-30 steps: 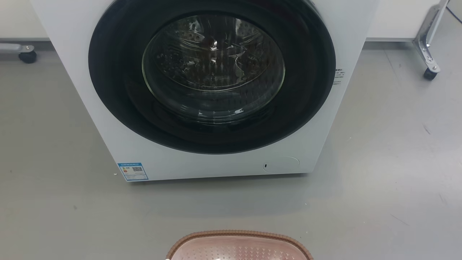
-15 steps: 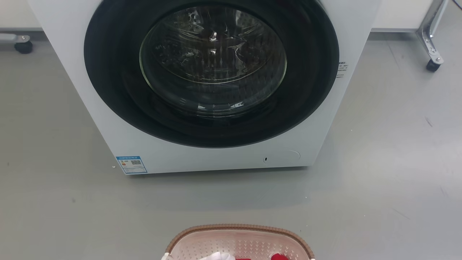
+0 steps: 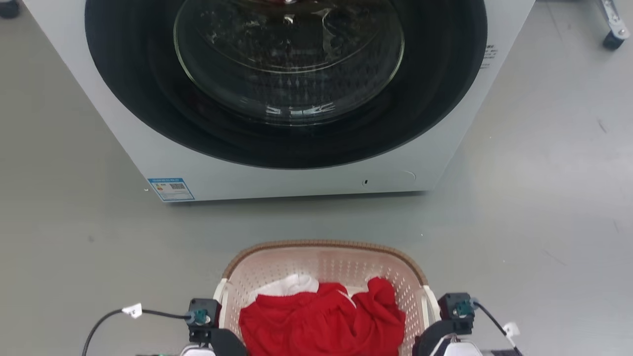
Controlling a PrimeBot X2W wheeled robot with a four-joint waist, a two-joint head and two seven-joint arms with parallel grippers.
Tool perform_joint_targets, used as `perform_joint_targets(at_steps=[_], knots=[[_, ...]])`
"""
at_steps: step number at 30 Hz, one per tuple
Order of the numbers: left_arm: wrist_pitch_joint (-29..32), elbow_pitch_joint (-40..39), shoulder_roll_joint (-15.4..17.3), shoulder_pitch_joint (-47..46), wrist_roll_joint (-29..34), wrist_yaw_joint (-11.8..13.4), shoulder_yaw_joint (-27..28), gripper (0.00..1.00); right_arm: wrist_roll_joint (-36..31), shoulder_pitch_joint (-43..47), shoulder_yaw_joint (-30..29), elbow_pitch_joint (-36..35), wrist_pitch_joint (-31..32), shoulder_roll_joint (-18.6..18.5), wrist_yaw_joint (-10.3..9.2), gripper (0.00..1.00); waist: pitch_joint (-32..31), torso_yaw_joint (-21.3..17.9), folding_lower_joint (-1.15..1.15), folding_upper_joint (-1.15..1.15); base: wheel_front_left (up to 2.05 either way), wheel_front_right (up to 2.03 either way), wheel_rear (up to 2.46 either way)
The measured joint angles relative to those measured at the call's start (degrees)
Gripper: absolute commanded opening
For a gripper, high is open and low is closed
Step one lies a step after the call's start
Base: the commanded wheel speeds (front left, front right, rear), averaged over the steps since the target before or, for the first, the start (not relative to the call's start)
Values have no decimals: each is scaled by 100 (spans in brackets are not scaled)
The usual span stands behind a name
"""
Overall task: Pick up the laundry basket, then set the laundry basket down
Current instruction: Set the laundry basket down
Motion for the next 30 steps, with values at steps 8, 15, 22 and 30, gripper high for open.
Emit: perform_joint_targets(at_steps=[8,15,22,30], knots=[[-69,-22,34,-682,0,3,111,0,-40,-813,-96,135,-63,1,1,0,531,-13,1,0,0,0,0],[-120,-48,41,-1259,2,4,185,0,-162,-1509,-131,378,-141,23,4,0,1102,-26,1,0,0,0,0],[-167,-49,86,-1798,20,4,235,0,-277,-2039,-133,487,-208,35,10,0,1692,-20,1,1,0,0,0],[-225,-51,127,-2314,74,22,271,0,-326,-2535,-132,477,-303,21,9,0,2373,13,1,1,0,0,0]])
